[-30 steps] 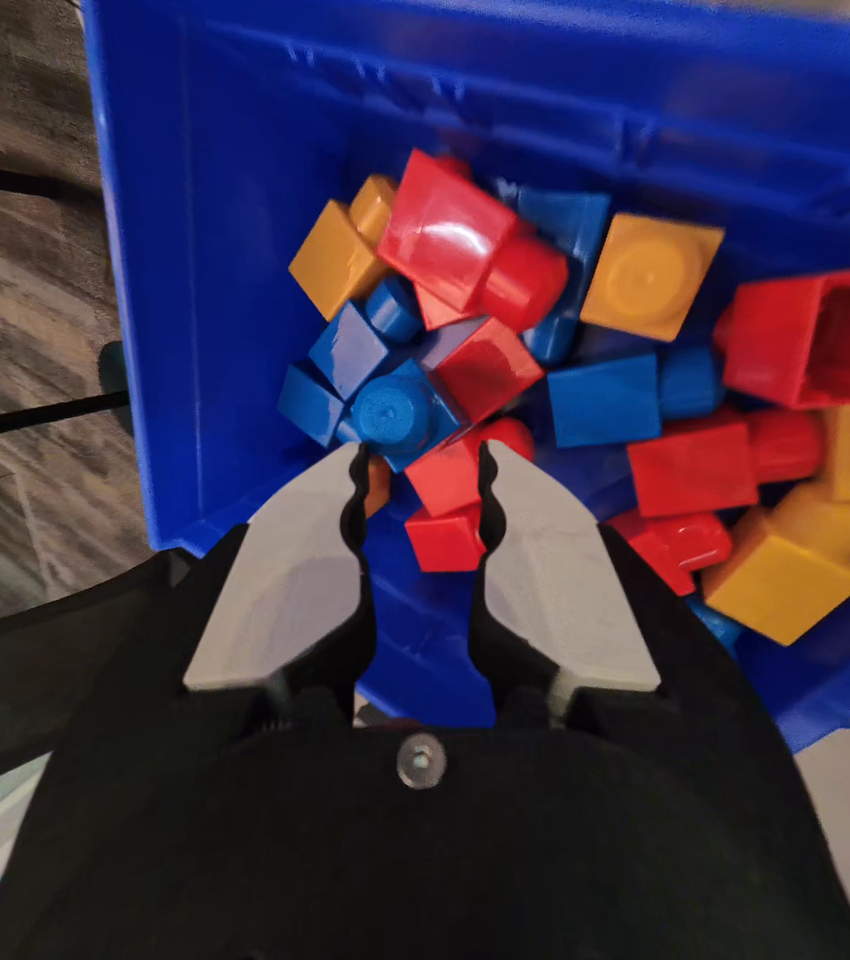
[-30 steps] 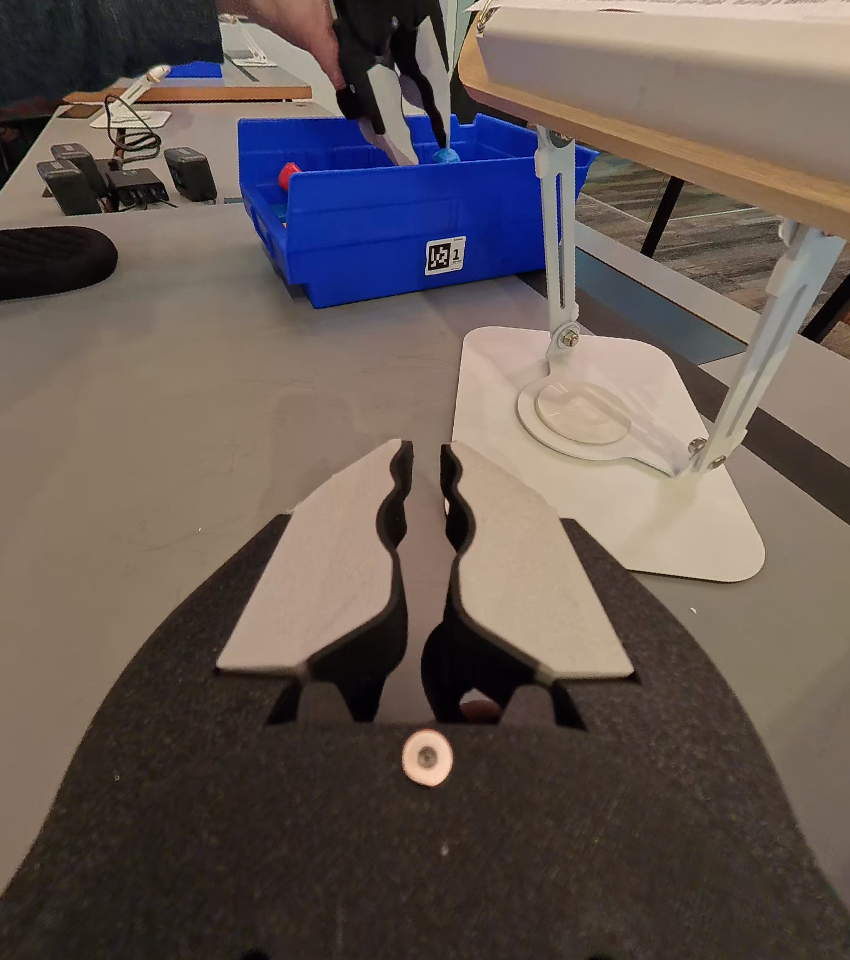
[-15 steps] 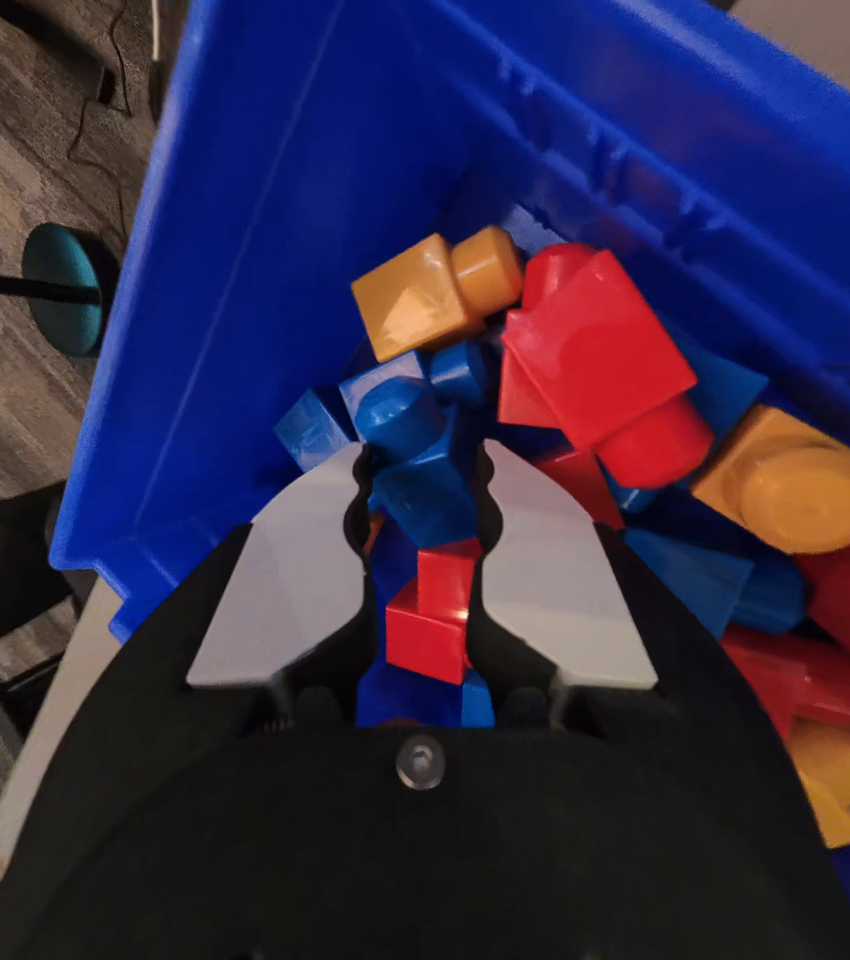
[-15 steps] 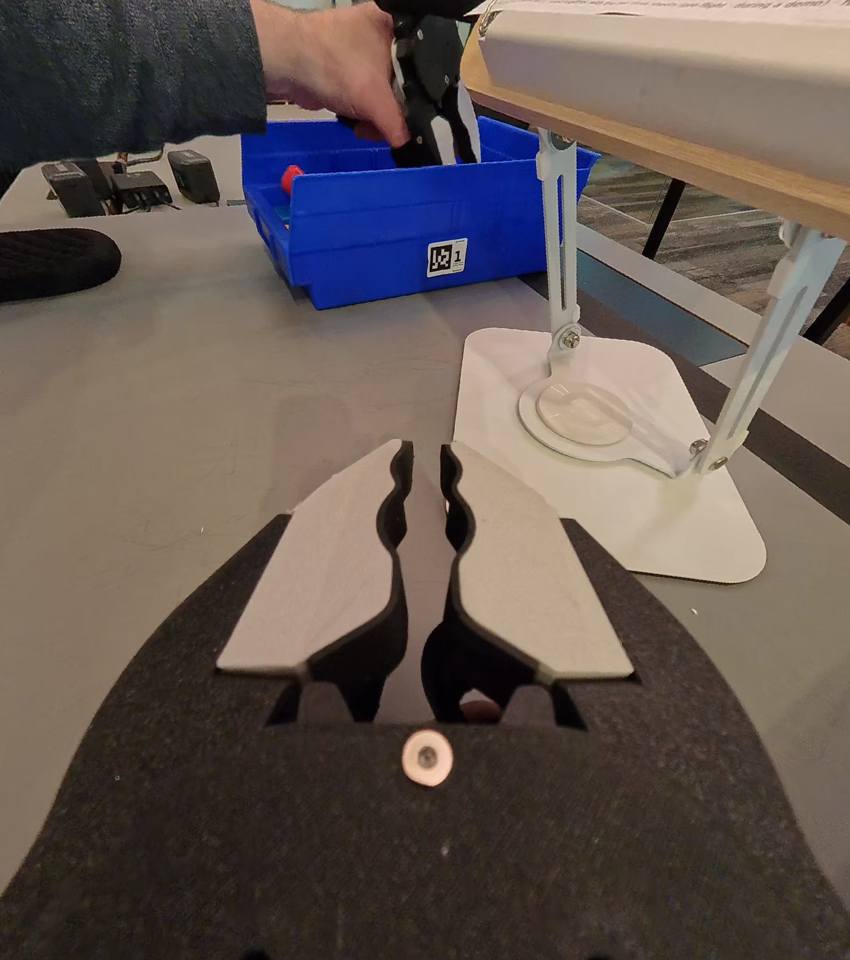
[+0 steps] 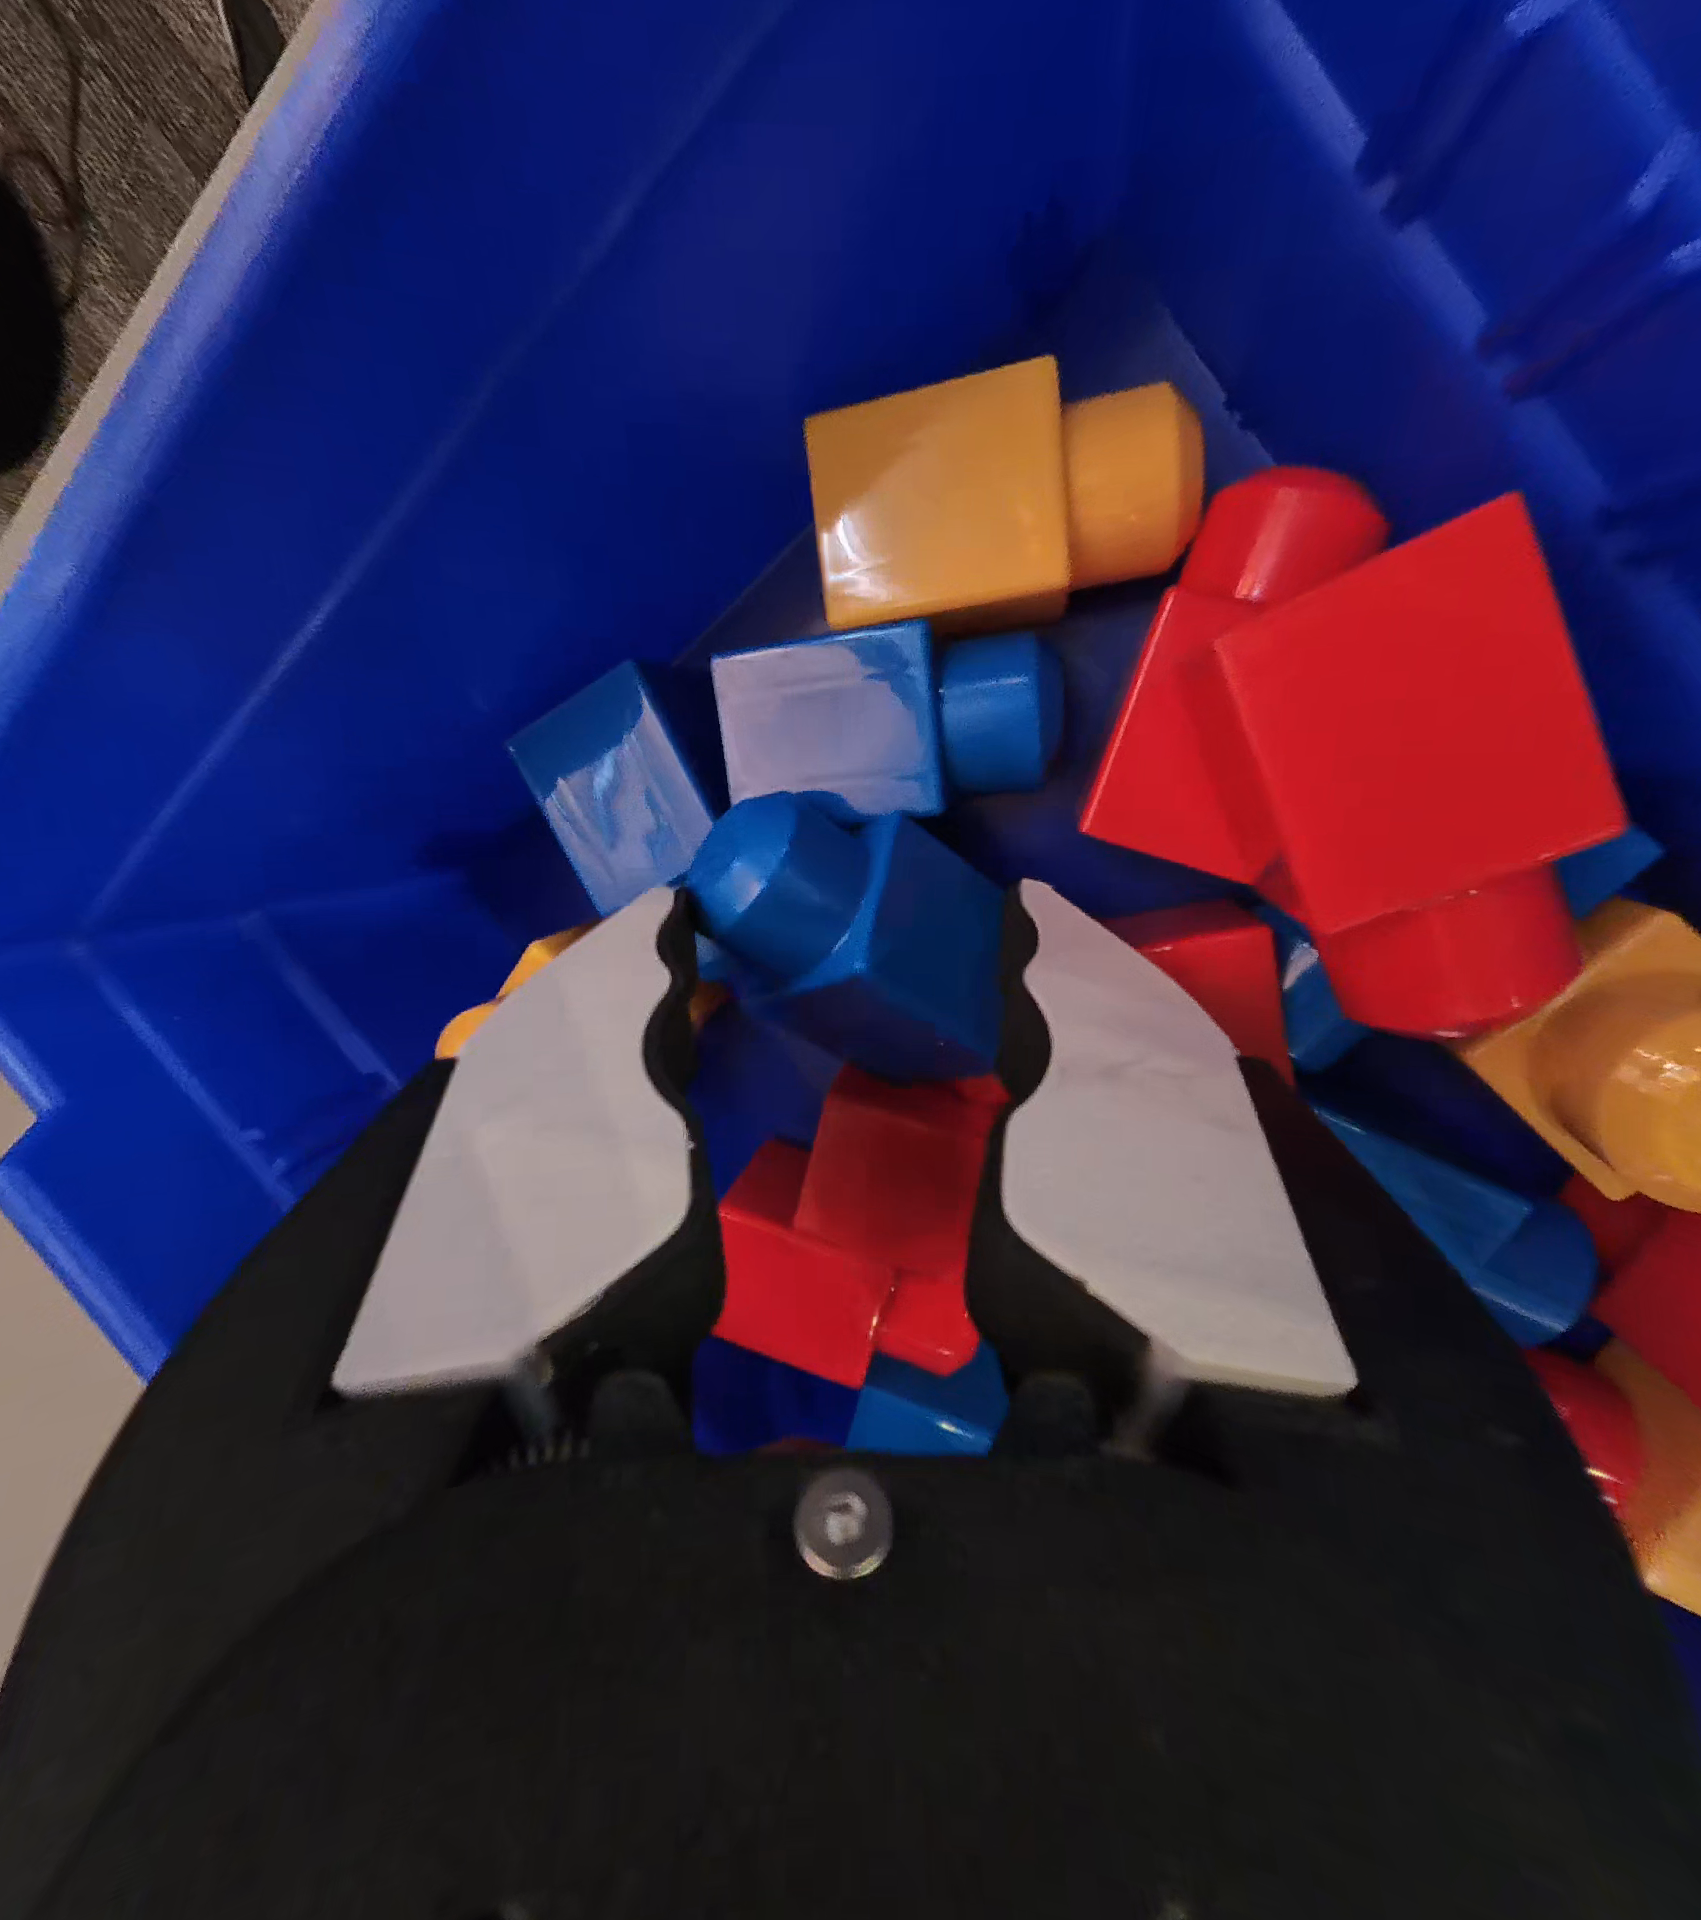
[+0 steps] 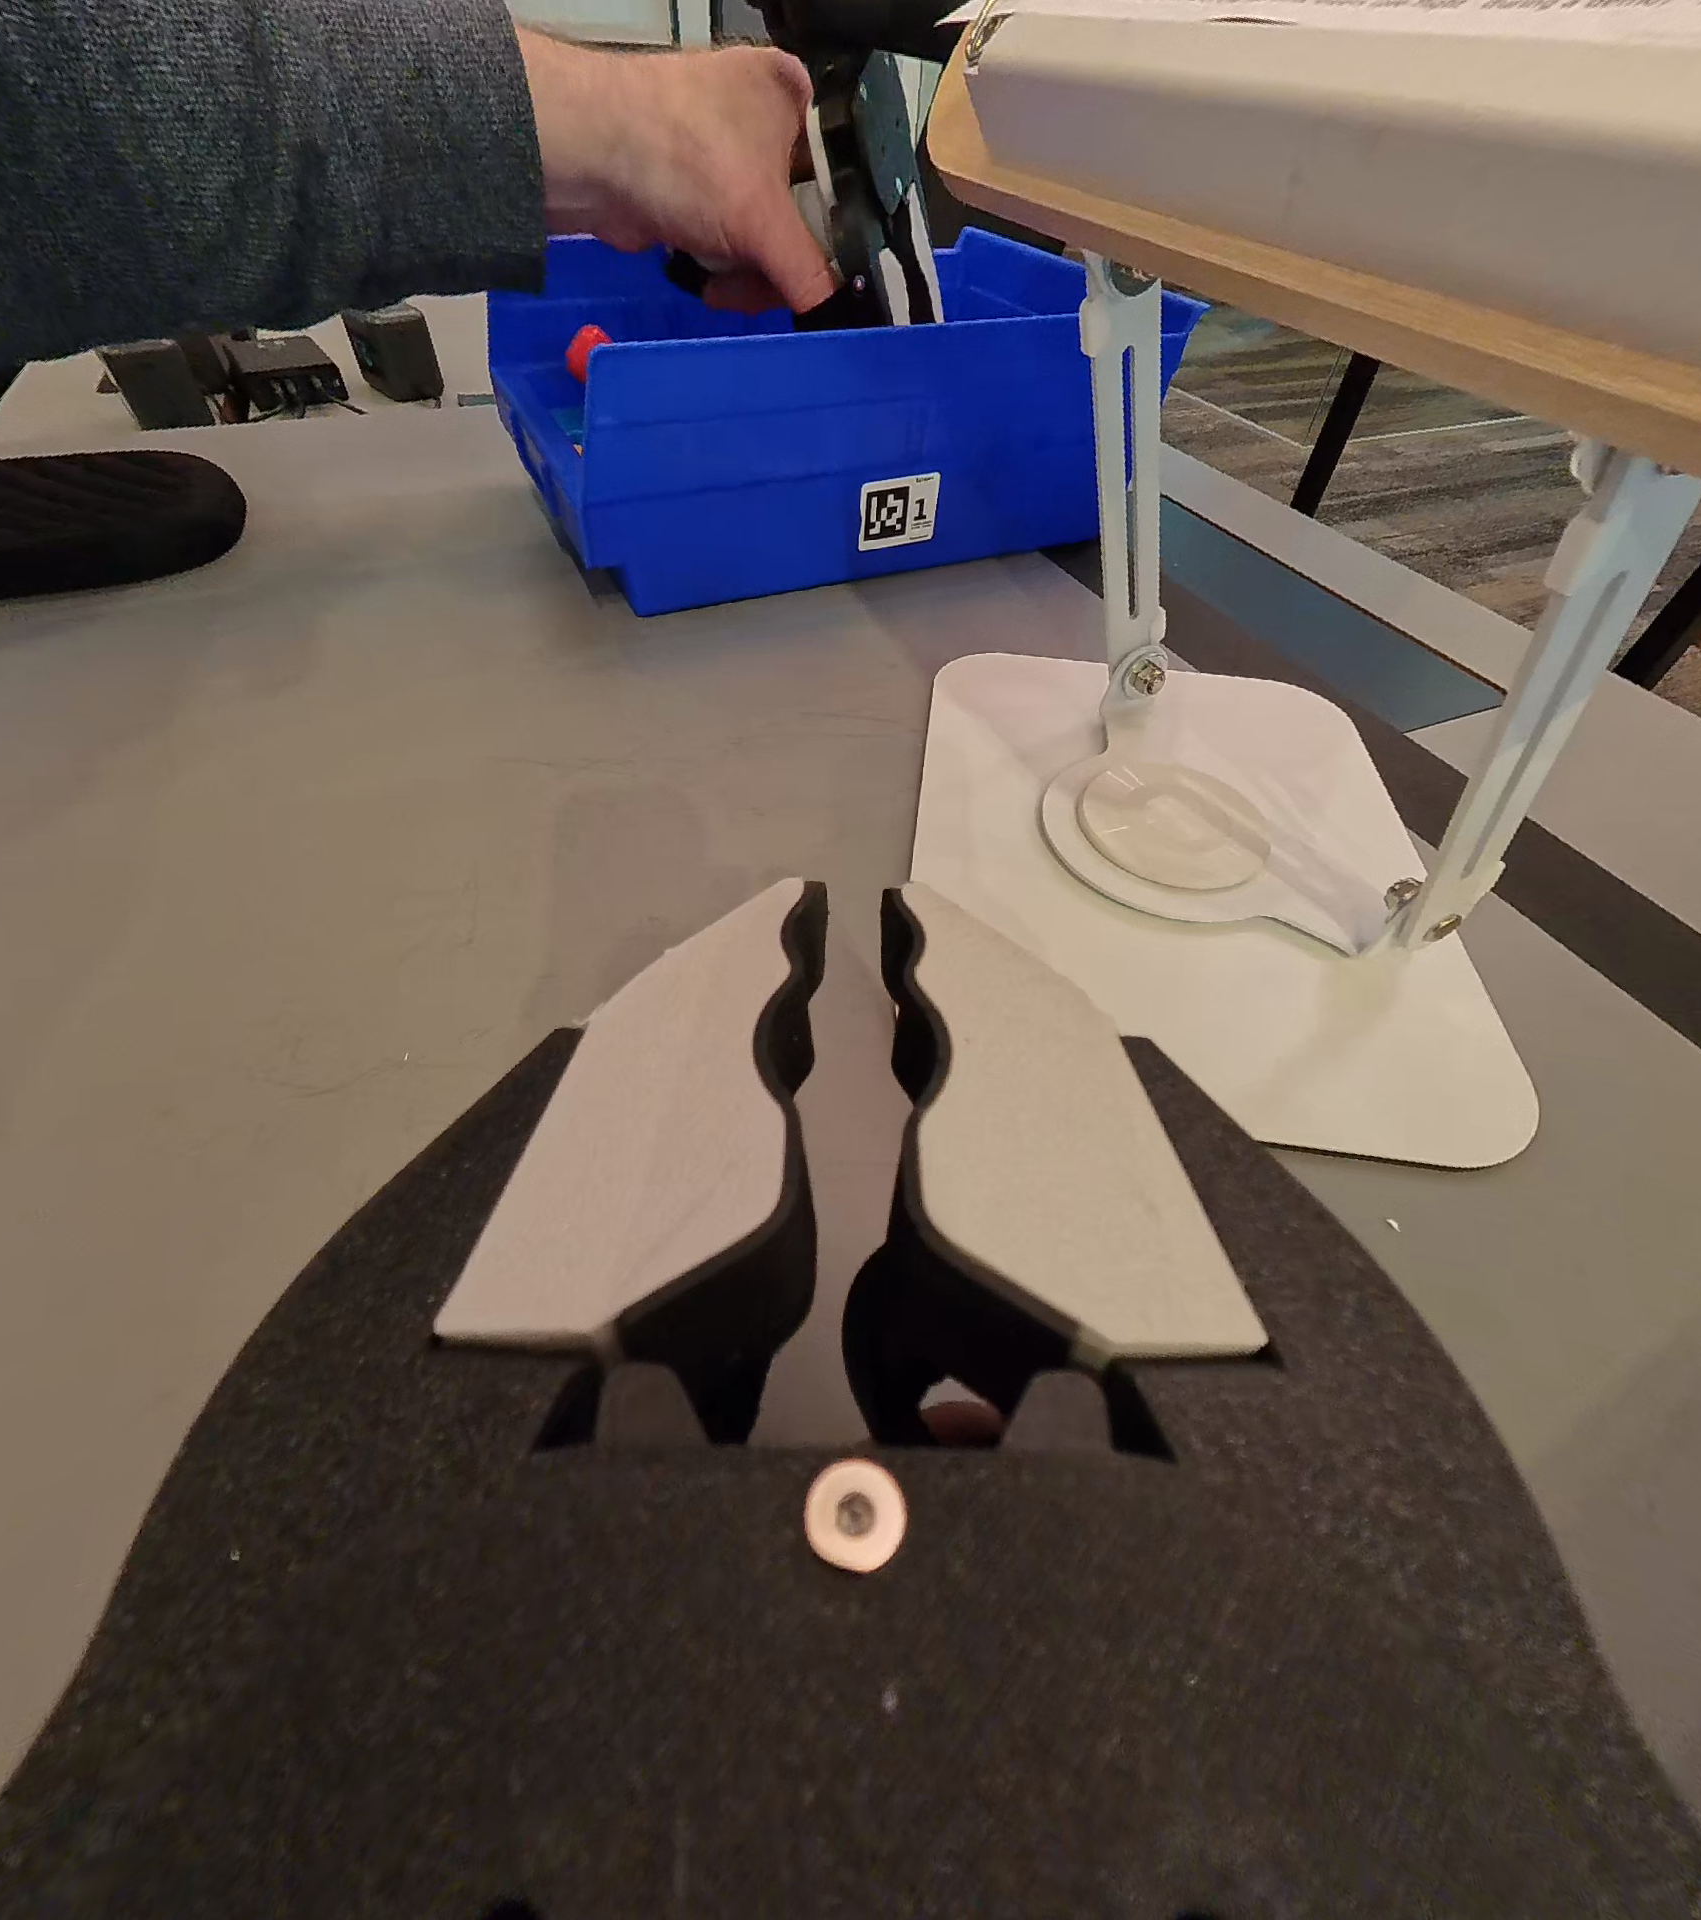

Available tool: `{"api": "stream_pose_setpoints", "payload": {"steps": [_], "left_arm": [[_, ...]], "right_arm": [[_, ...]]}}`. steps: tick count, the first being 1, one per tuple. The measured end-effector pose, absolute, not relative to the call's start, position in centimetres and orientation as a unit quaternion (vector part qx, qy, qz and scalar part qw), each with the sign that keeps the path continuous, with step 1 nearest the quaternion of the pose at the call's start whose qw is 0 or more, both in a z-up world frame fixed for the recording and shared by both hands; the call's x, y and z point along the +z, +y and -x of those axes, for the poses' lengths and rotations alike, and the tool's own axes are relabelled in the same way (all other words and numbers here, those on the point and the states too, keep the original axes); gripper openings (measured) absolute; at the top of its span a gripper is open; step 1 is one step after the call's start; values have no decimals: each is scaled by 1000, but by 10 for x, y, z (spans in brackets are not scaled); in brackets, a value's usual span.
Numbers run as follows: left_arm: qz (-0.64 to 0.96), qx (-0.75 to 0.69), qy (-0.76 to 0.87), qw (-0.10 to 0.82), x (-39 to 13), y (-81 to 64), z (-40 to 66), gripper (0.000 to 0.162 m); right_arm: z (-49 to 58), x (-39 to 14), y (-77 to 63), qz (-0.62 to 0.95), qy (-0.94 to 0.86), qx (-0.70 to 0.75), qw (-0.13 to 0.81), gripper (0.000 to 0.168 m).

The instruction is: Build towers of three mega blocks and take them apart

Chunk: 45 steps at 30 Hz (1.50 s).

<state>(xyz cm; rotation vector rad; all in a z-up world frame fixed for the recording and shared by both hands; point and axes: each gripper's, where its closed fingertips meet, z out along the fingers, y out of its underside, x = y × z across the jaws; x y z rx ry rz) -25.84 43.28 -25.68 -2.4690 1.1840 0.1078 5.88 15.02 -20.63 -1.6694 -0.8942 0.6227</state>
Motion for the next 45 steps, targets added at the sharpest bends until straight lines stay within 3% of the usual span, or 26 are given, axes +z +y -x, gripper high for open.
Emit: {"api": "stream_pose_setpoints", "payload": {"steps": [9,12,17,18,19,21,24,29,35,45], "left_arm": [[830,-32,476,290,-227,424,231,28],[829,-59,483,277,-231,417,224,28],[857,-30,449,250,-245,424,242,72],[865,-38,444,231,-251,421,244,73],[866,-43,443,229,-254,420,244,69],[860,-32,454,232,-254,420,244,42],[856,-29,458,238,-250,421,242,38],[851,-90,422,298,-213,414,234,38],[784,-245,406,402,-133,355,202,38],[640,-439,457,434,-73,205,87,38]], "right_arm": [[-59,-206,150,703,-377,263,543,10],[-59,-207,150,703,-378,262,543,10],[-59,-207,150,703,-378,262,543,10],[-59,-207,150,703,-378,262,543,10],[-58,-207,150,703,-379,262,542,10],[-58,-207,150,703,-379,262,542,10],[-59,-207,150,702,-378,262,543,10],[-59,-206,150,700,-378,265,545,12],[-45,-187,154,673,-361,331,555,24],[37,-110,148,590,-411,429,546,41]]}}
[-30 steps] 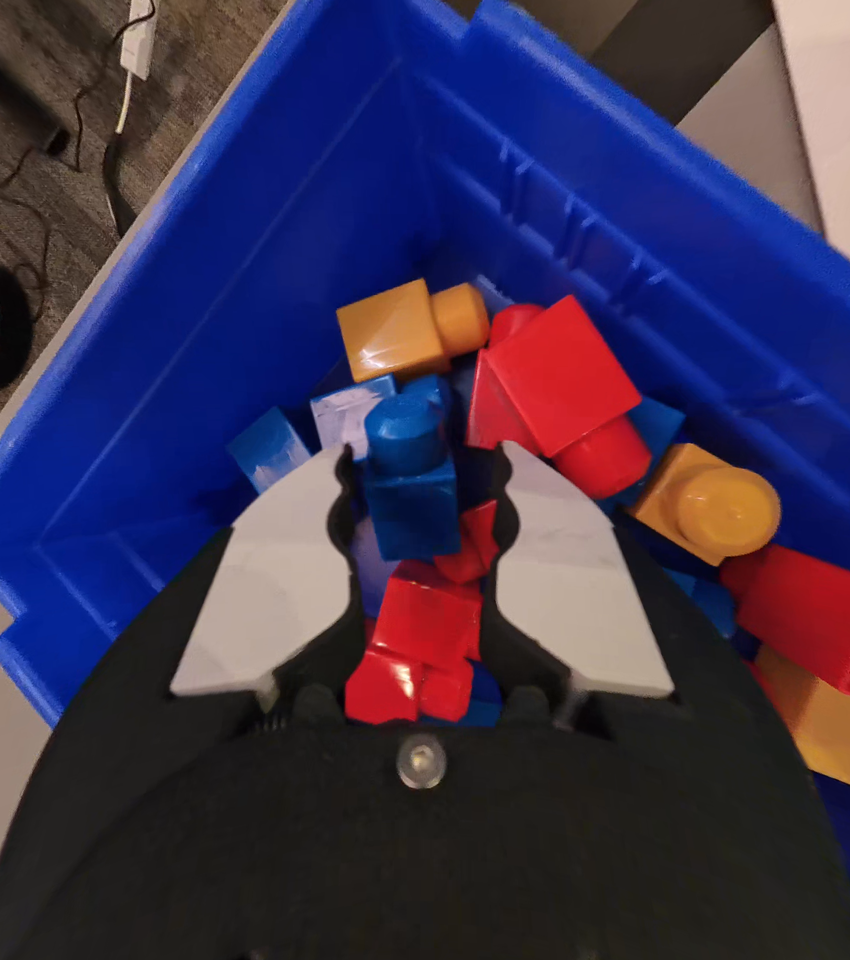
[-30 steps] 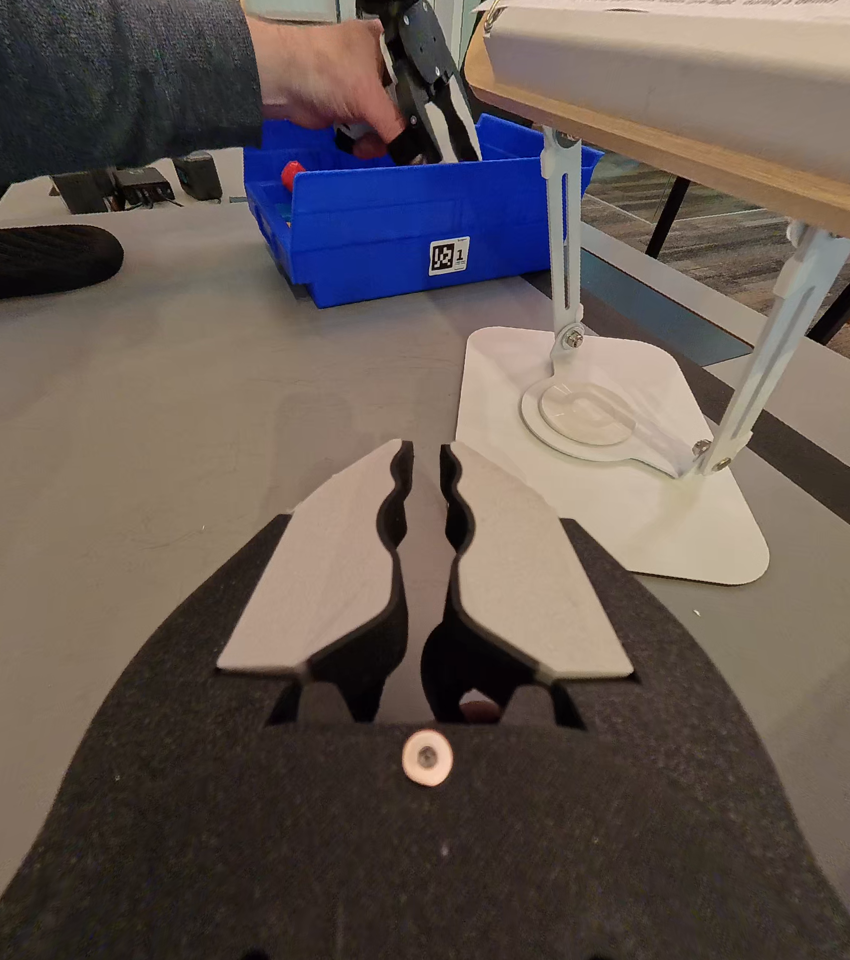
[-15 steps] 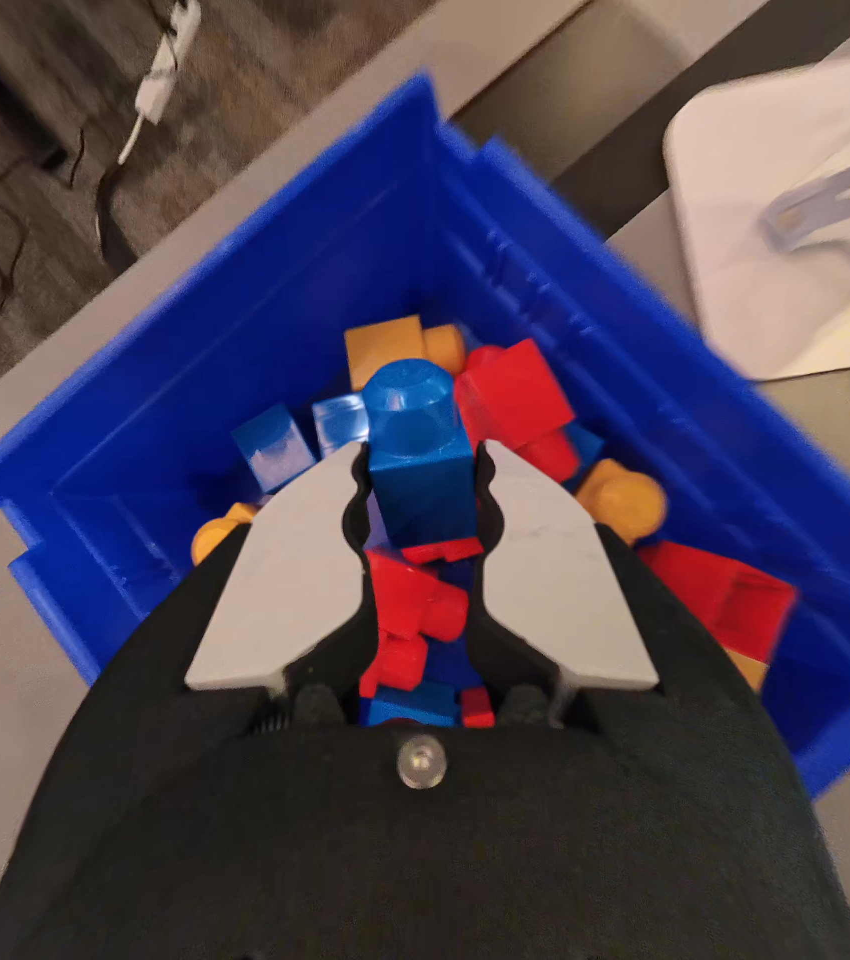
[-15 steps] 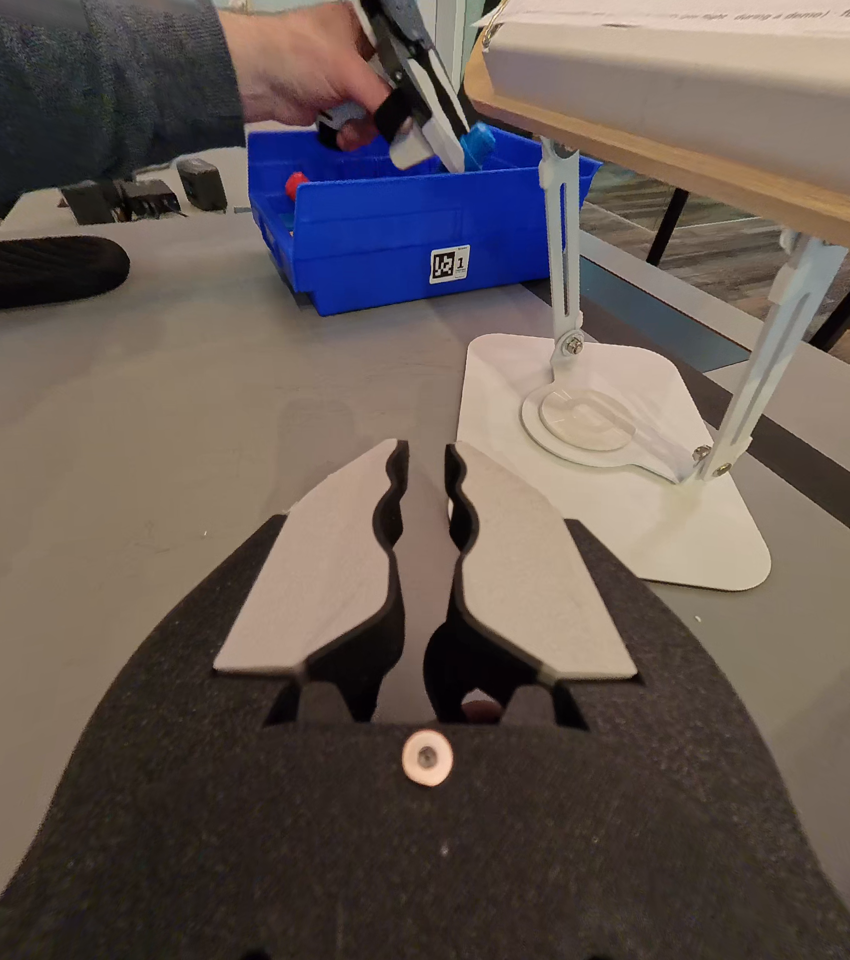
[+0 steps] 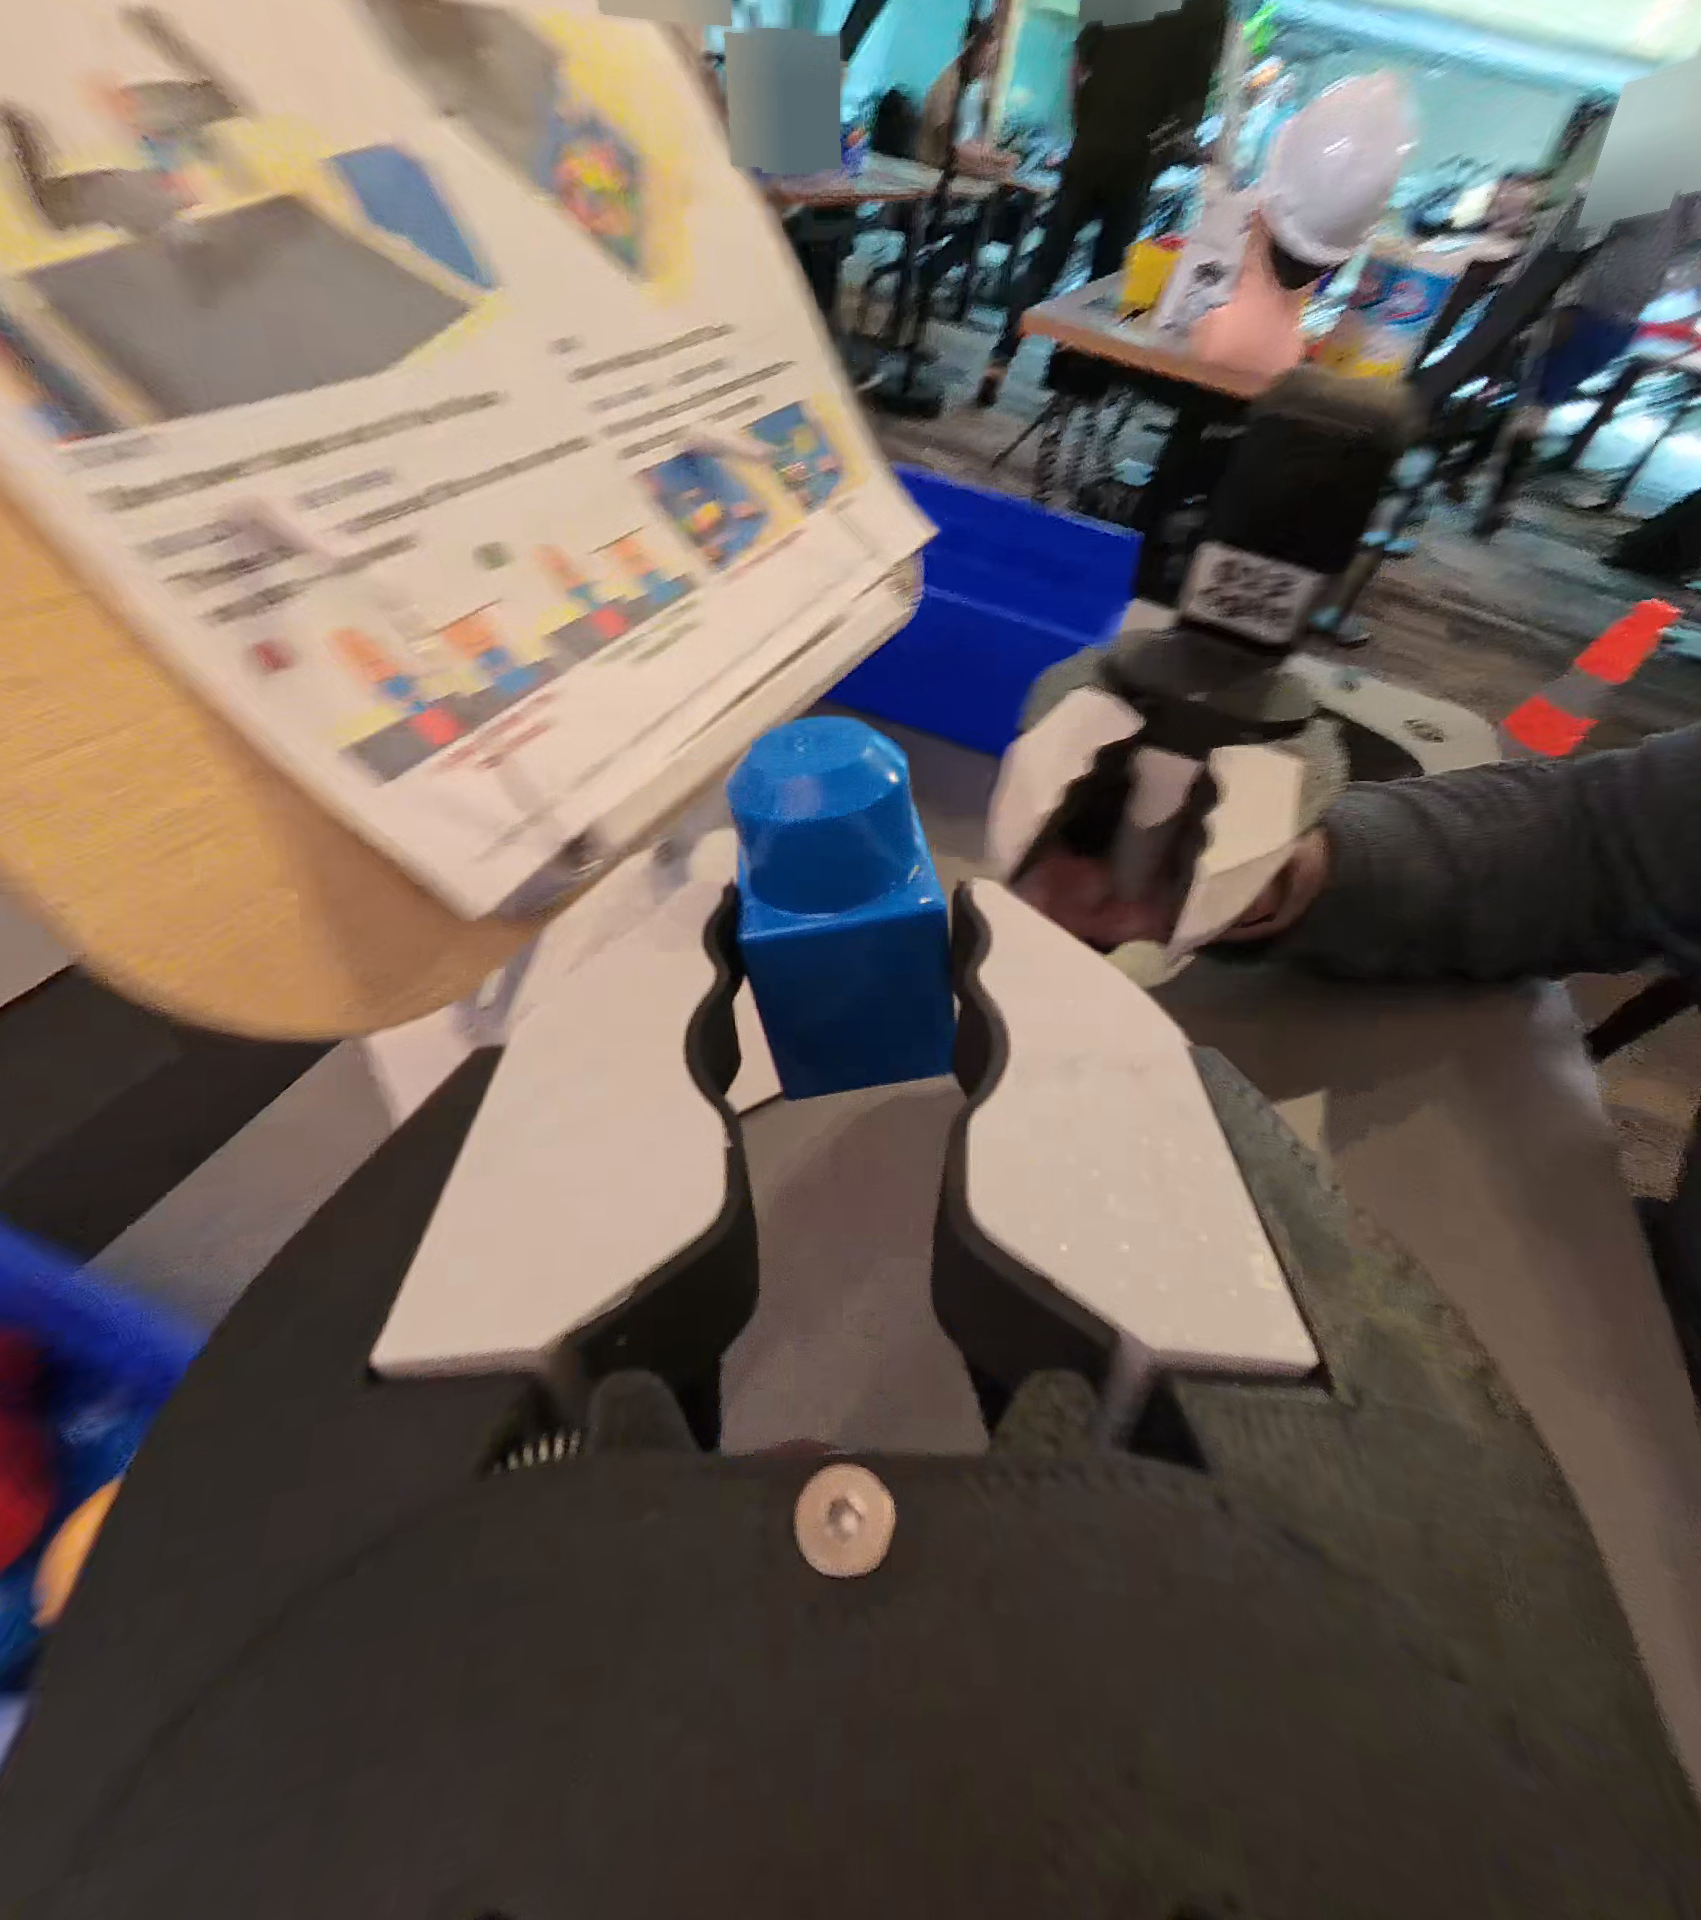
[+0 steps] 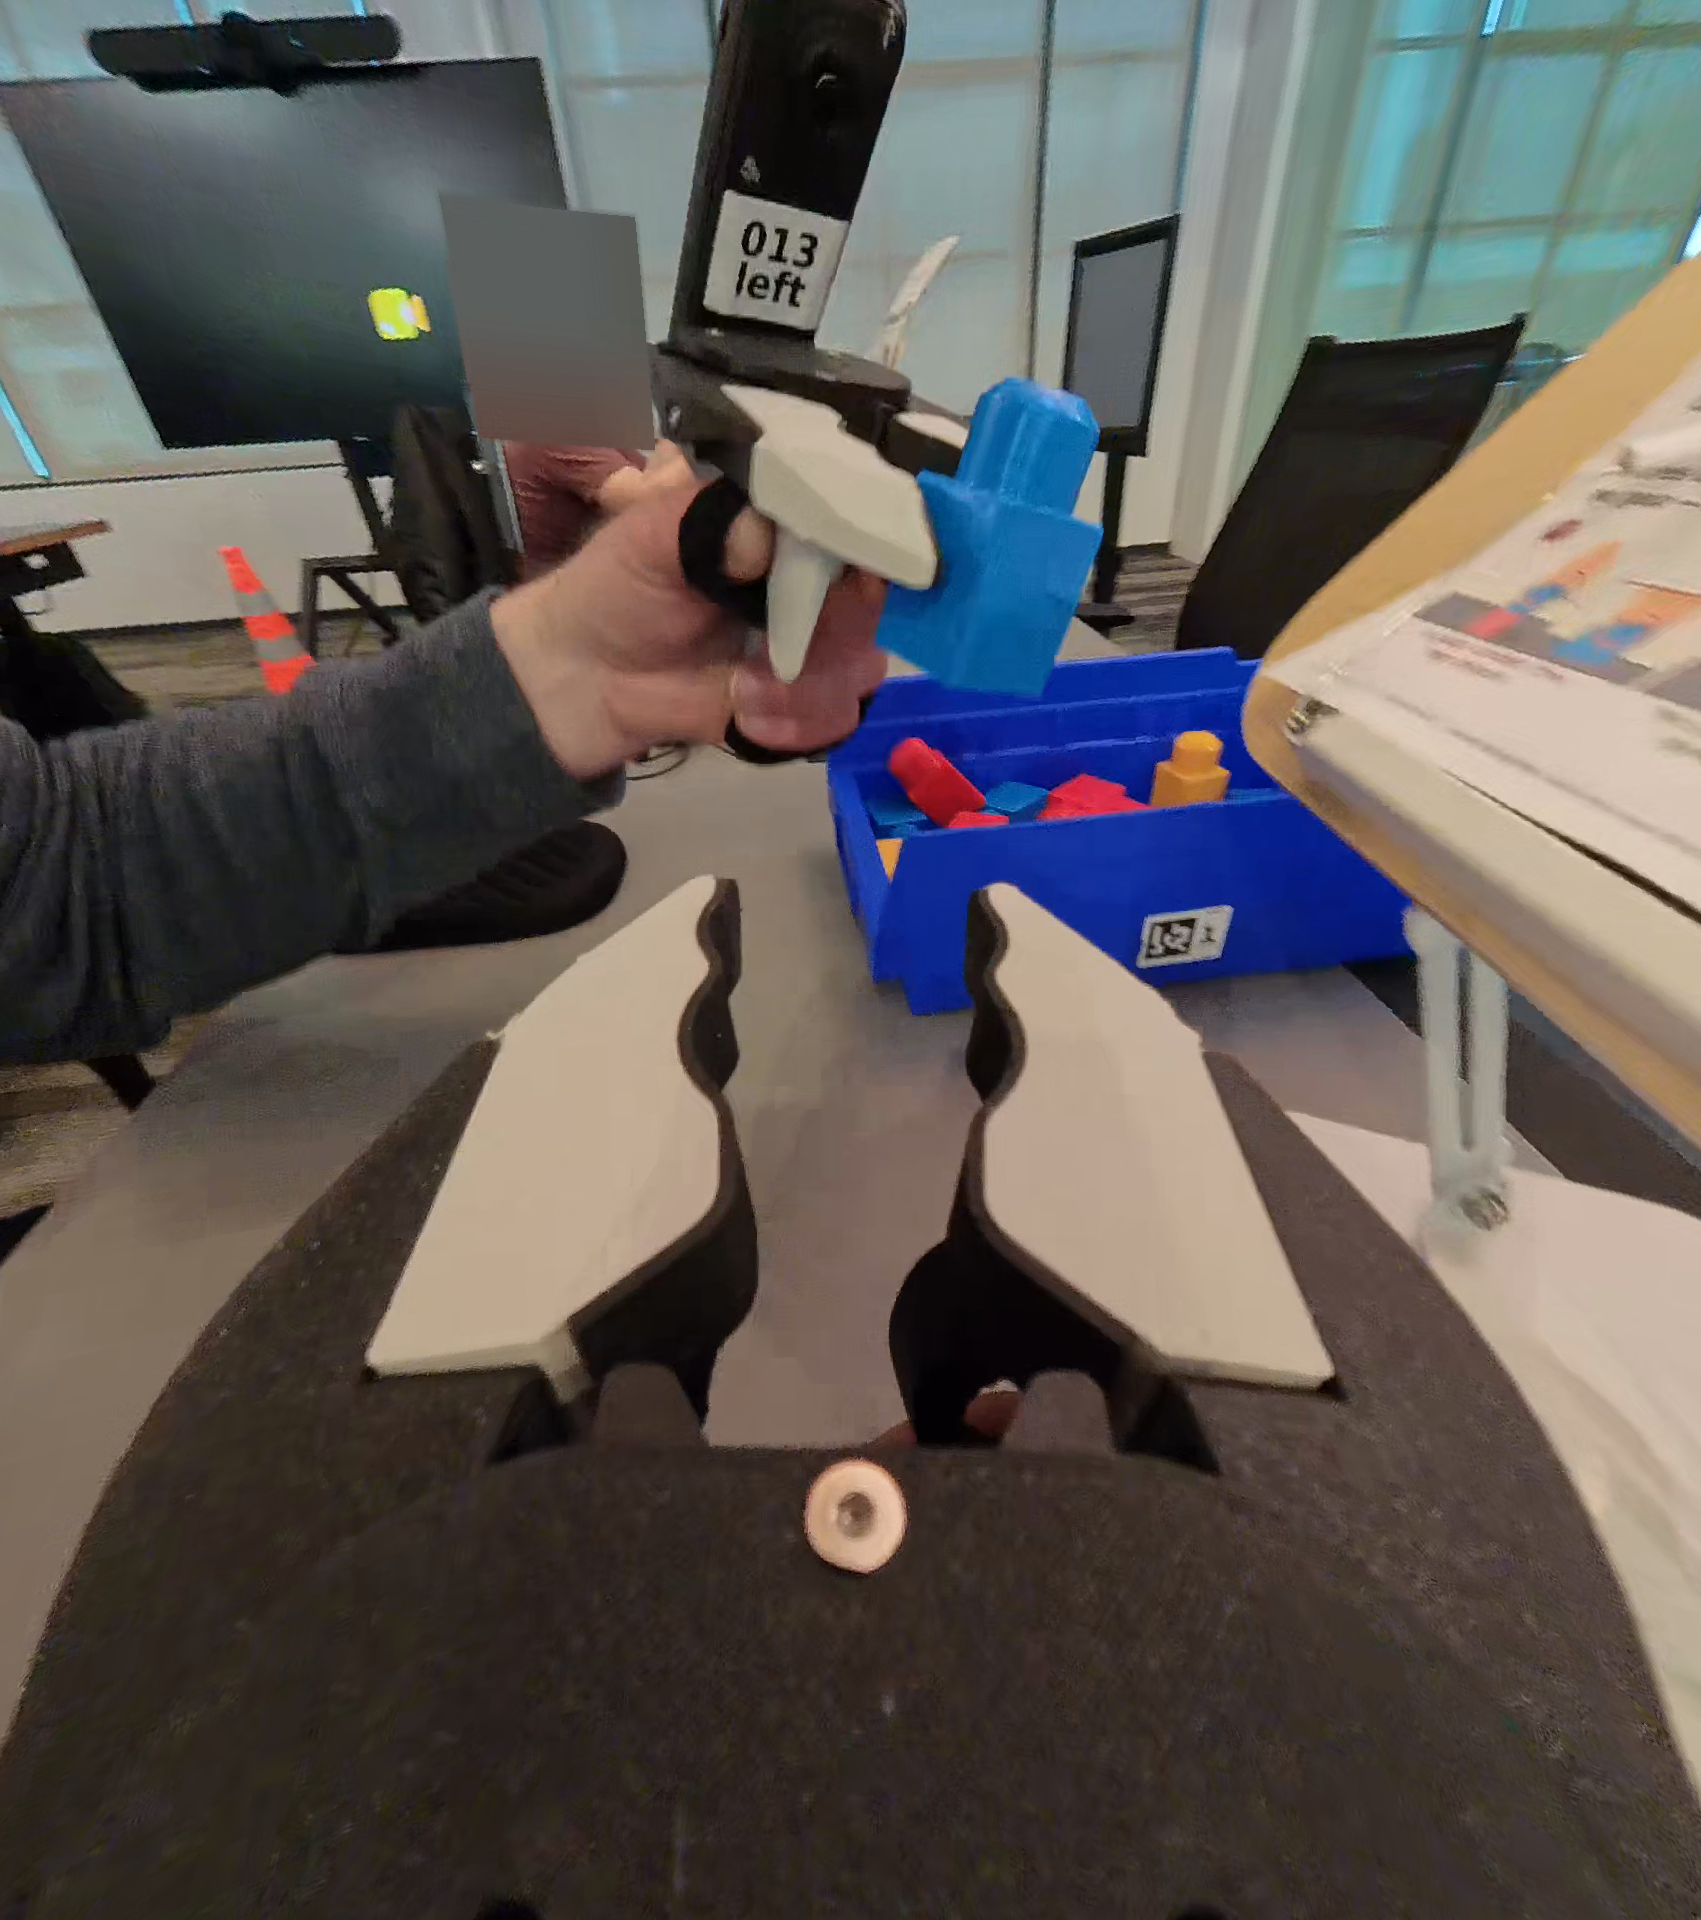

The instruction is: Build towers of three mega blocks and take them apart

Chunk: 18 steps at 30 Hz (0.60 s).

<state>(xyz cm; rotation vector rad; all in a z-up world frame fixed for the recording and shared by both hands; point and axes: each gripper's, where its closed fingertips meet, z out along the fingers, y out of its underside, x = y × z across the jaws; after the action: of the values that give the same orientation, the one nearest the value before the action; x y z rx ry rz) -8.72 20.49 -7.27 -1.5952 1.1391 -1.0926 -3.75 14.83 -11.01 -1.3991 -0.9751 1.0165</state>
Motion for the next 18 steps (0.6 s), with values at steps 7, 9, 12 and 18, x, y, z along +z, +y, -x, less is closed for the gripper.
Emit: {"api": "stream_pose_setpoints", "payload": {"steps": [7,9,12,18], "left_arm": [[591,-472,511,409,-75,165,32,37],[576,-485,519,403,-72,159,26,36],[564,-487,533,400,-71,155,22,36],[547,-512,538,385,-77,149,14,36]], "right_arm": [[49,-102,152,593,-416,469,505,47],[46,-102,151,589,-420,478,499,42],[43,-100,150,584,-420,487,495,43],[37,-97,156,584,-408,491,501,45]]}}
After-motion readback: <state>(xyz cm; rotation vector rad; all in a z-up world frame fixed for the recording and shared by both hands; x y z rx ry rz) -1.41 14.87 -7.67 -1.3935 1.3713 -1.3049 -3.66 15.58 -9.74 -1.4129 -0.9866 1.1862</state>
